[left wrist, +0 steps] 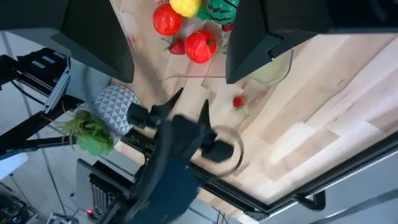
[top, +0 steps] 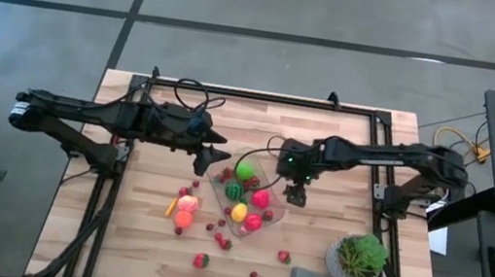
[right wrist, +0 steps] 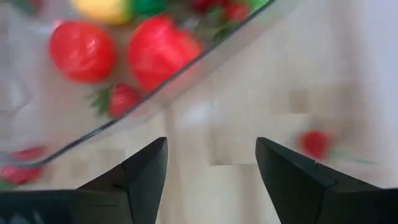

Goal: Pick and placing Produce into tupperware
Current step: Put the red strawberry into the transparent bin

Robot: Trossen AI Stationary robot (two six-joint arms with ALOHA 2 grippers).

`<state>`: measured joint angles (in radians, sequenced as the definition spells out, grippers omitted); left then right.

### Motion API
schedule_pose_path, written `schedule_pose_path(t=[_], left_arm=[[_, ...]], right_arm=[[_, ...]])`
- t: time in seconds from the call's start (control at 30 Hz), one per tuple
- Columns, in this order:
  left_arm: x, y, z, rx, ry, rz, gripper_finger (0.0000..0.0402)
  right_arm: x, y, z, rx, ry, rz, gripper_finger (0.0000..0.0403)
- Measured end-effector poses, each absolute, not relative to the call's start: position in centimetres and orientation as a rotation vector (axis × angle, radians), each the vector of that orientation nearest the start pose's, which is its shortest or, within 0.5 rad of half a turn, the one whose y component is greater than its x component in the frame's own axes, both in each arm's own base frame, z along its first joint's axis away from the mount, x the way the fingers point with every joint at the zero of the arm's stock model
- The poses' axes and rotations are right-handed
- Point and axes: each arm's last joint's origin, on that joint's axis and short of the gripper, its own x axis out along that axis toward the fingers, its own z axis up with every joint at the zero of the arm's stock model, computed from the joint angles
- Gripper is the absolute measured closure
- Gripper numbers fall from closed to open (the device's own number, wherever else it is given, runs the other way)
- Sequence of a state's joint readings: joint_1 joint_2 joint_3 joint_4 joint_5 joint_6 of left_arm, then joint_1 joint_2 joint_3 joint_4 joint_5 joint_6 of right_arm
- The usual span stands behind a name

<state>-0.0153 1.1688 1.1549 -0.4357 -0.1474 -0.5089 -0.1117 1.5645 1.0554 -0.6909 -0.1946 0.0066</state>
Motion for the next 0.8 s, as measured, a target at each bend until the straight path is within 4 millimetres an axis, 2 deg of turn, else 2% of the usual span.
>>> schedule_pose_path(t=[0.07,0.17,0.33,0.47,0.8], left_arm=[[25.0,0.1,36.0,-0.461,0.407,0.246,0.0162],[25.2,0.1,35.9,-0.459,0.407,0.256,0.0162],[25.5,0.1,35.8,-0.458,0.409,0.263,0.0162],[25.6,0.1,35.6,-0.462,0.415,0.267,0.0162],[26.0,0.1,35.3,-0.462,0.419,0.273,0.0162]], right_arm=[[28.9,-3.1,22.2,0.123,1.149,-0.018,0.0165],[28.1,-4.5,22.5,0.092,1.147,-0.140,0.0165],[27.2,-7.8,20.6,0.469,1.185,-0.342,0.0165],[27.3,-9.4,19.1,0.702,1.191,-0.515,0.0165],[28.8,-9.9,17.1,0.934,1.203,-0.699,0.0165]])
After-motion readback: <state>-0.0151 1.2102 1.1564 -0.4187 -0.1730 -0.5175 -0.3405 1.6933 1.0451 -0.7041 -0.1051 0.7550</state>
